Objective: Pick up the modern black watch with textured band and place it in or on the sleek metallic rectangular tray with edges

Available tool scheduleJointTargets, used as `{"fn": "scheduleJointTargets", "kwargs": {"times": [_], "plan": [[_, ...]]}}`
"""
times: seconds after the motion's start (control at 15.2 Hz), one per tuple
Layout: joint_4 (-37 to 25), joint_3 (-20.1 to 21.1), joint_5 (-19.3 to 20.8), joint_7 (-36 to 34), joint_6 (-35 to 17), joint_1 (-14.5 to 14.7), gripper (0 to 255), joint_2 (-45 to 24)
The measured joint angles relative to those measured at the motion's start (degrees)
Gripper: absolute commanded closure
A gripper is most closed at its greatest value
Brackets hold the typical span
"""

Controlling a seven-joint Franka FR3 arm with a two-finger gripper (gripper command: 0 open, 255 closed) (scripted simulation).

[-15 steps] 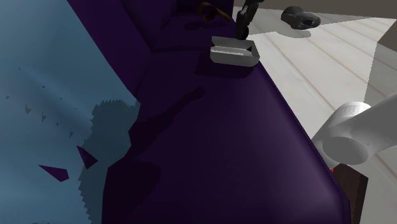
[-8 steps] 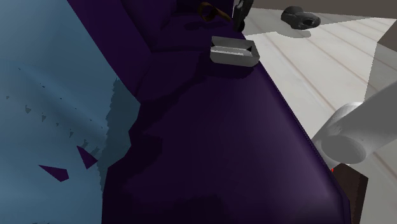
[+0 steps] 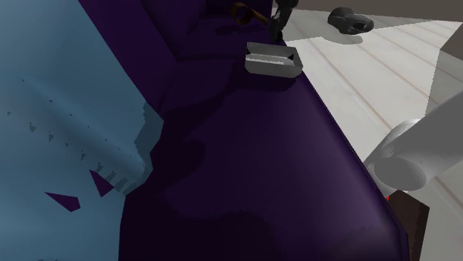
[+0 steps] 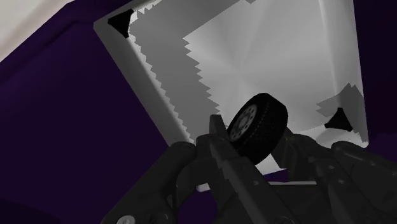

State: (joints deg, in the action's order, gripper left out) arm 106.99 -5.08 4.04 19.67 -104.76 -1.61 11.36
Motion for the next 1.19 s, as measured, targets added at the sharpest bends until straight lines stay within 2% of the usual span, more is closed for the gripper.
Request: {"fn": "scheduleJointTargets", "kwargs": {"times": [0.4, 0.79, 0.86, 1.19], "plan": [[5.28, -0.08, 0.14, -0.24, -4.73, -0.06, 255, 0.52], [5.73, -0.04, 0.16, -0.33, -5.25, -0.04, 255, 0.5], [5.73, -0.04, 0.16, -0.33, -5.25, -0.04, 0, 0.5], [5.73, -0.04, 0.16, -0.33, -5.25, -0.04, 0, 0.5]]}}
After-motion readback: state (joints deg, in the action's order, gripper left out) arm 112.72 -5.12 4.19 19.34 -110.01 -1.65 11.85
